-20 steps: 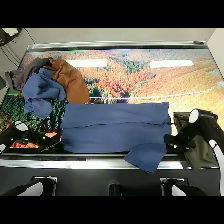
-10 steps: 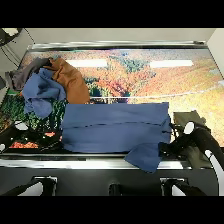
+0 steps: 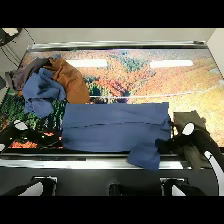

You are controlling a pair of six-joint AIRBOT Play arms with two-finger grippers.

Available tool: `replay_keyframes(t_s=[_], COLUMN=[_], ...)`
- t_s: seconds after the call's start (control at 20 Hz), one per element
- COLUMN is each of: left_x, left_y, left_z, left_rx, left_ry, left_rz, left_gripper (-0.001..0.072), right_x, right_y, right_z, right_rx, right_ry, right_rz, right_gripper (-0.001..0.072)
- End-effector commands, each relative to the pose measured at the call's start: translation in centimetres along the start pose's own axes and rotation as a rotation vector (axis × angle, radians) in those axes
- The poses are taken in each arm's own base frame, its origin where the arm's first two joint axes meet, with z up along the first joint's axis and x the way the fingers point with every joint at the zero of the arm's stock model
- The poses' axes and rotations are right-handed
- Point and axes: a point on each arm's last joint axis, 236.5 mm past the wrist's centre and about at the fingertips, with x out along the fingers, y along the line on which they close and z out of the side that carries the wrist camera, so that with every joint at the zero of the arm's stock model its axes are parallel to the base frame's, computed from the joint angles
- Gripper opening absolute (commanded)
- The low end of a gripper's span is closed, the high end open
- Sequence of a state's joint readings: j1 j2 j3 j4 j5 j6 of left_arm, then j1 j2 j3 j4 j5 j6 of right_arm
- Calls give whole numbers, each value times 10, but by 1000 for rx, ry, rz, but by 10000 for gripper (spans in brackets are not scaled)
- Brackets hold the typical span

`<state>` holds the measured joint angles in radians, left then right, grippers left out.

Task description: Fold the shirts.

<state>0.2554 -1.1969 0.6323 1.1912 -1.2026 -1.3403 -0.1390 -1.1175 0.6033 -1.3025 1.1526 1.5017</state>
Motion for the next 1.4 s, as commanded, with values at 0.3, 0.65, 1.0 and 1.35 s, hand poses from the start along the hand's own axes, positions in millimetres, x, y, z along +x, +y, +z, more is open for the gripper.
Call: replay_keyframes(t_s=[0.3, 0.65, 1.0, 1.35], left_x=[-97, -87, -33, -75], left_y=[-56, -64, -54, -79], left_z=[92, 177, 186, 184], left_rx=[83, 45, -4, 70], left_ry=[-273, -220, -97, -136], left_rz=[-46, -59, -79, -111], left_gripper=[15, 16, 59, 691], right_x=[-133, -97, -48, -68], right_y=[43, 48, 36, 2], right_z=[149, 224, 230, 202], right_rx=[-62, 21, 81, 2], right_ry=[-404, -421, -332, -230], right_rz=[39, 110, 104, 0], right_gripper=[35, 37, 41, 699])
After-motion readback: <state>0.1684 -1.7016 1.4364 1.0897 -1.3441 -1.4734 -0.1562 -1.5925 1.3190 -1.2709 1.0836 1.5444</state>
